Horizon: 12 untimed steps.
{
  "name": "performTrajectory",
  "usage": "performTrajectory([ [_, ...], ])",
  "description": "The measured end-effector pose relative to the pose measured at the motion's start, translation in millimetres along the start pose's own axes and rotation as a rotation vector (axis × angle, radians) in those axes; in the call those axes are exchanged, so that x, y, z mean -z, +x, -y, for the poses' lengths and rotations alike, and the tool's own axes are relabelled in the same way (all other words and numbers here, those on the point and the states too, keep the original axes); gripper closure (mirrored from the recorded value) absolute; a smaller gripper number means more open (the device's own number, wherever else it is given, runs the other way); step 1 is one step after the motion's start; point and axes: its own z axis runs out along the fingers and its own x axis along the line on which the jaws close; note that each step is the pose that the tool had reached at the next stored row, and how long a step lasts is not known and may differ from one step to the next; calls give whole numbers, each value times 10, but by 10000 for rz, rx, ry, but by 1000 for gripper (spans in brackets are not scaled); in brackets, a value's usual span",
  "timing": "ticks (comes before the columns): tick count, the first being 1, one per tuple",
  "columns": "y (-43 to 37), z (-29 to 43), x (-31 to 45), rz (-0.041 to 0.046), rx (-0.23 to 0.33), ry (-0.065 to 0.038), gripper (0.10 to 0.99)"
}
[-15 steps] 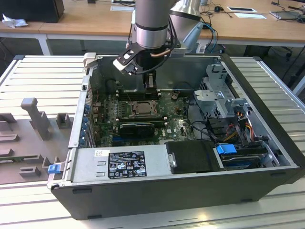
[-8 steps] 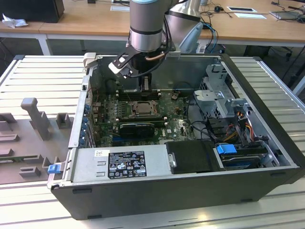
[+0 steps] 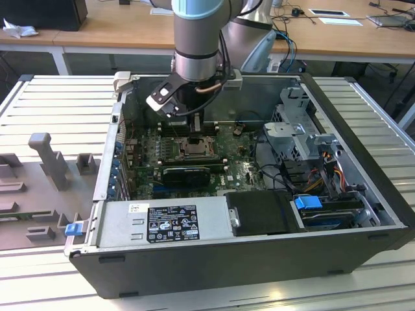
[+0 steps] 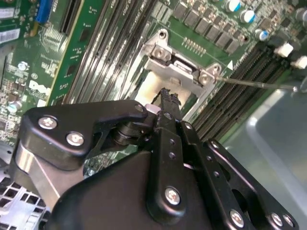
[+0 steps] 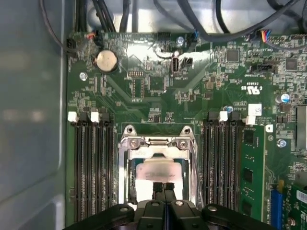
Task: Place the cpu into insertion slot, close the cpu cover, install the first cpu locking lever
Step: 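Place the cpu into insertion slot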
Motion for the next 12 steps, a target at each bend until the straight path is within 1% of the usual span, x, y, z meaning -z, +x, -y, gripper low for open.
performTrajectory([
  [2, 0, 31, -33, -6, 84, 2, 980],
  [4, 0, 56, -47, -18, 135, 2, 980],
  [9, 3, 86, -97, -31, 197, -4, 980],
  [12, 13, 101, -143, -32, 284, -51, 980],
])
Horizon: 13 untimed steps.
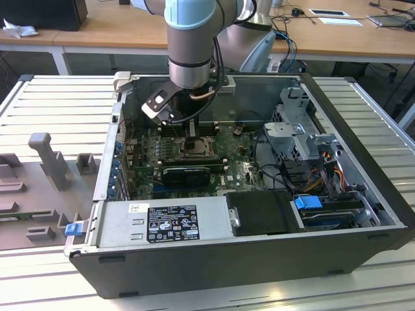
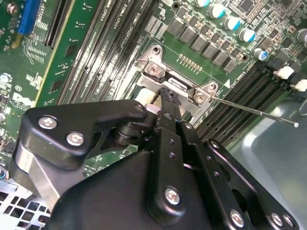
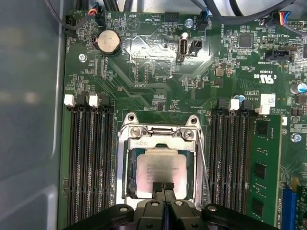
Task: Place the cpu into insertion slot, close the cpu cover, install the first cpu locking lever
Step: 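Place the cpu into insertion slot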
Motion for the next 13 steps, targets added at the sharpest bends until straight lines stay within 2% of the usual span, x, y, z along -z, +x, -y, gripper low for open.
performTrajectory([
  [3, 9, -4, -10, -1, 48, -29, 980],
  [5, 11, -5, -14, 0, 61, -92, 980],
  [8, 11, -26, -18, -6, 79, -308, 980],
  [9, 12, -28, -4, -5, 82, -320, 980],
  [10, 13, -30, 78, -6, 82, -321, 980],
  [12, 13, -35, 123, -7, 81, -309, 980],
  [13, 14, -54, 124, -15, 80, -232, 980],
])
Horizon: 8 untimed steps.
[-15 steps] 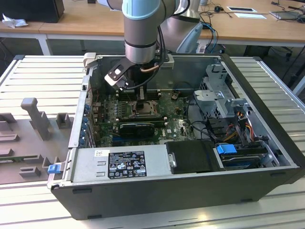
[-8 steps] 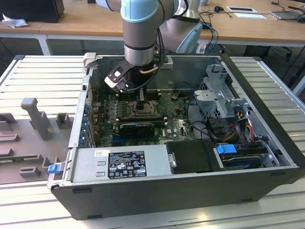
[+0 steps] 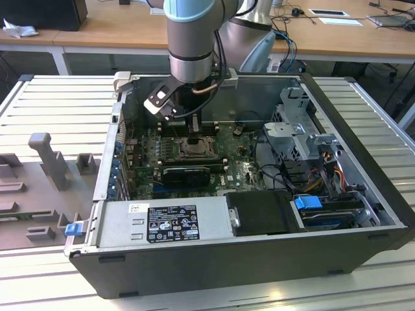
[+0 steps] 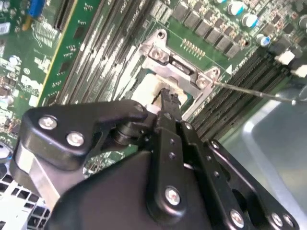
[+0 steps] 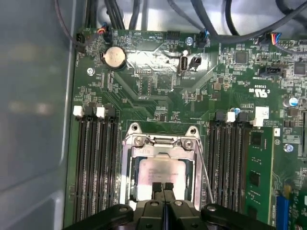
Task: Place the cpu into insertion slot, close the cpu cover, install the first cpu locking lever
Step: 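Place the cpu into insertion slot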
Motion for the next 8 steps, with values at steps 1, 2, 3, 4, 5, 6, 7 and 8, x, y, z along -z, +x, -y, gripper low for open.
performTrajectory([
  [1, -2, -43, 0, -2, -2, 132, 980],
  [2, -4, -68, -2, -3, -2, 152, 980],
  [3, -4, -79, -2, -3, -2, 155, 980],
  [4, -5, -93, -3, -3, -1, 157, 980],
  [5, -5, -109, -4, -3, -2, 159, 980],
  [6, -6, -127, -5, -4, -1, 159, 980],
  [7, -6, -136, -5, -4, -2, 159, 980],
  [8, -6, -140, -5, -3, -1, 159, 980],
])
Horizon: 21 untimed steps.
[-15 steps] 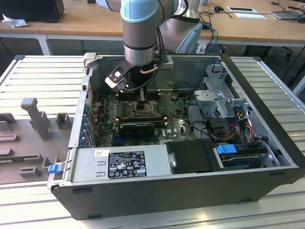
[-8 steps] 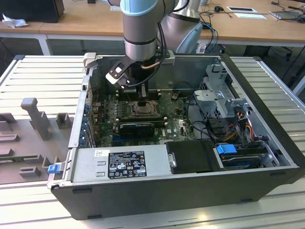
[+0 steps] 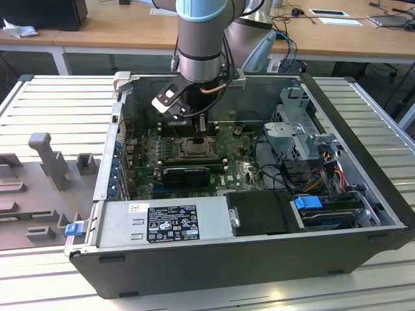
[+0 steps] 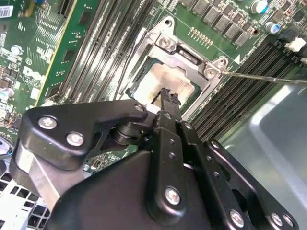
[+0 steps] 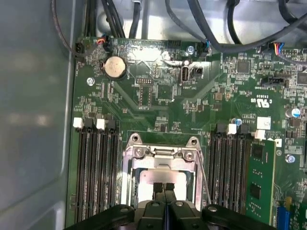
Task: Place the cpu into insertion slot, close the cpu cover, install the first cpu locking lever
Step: 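Place the cpu into insertion slot, then close the cpu cover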
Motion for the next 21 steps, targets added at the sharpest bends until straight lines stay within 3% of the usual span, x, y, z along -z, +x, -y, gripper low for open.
performTrajectory([
  [5, 0, -4, 5, 2, 0, 1, 980],
  [13, 3, -11, 215, 0, -1, 0, 980],
  [21, 4, -15, 314, -1, -1, -1, 980],
])
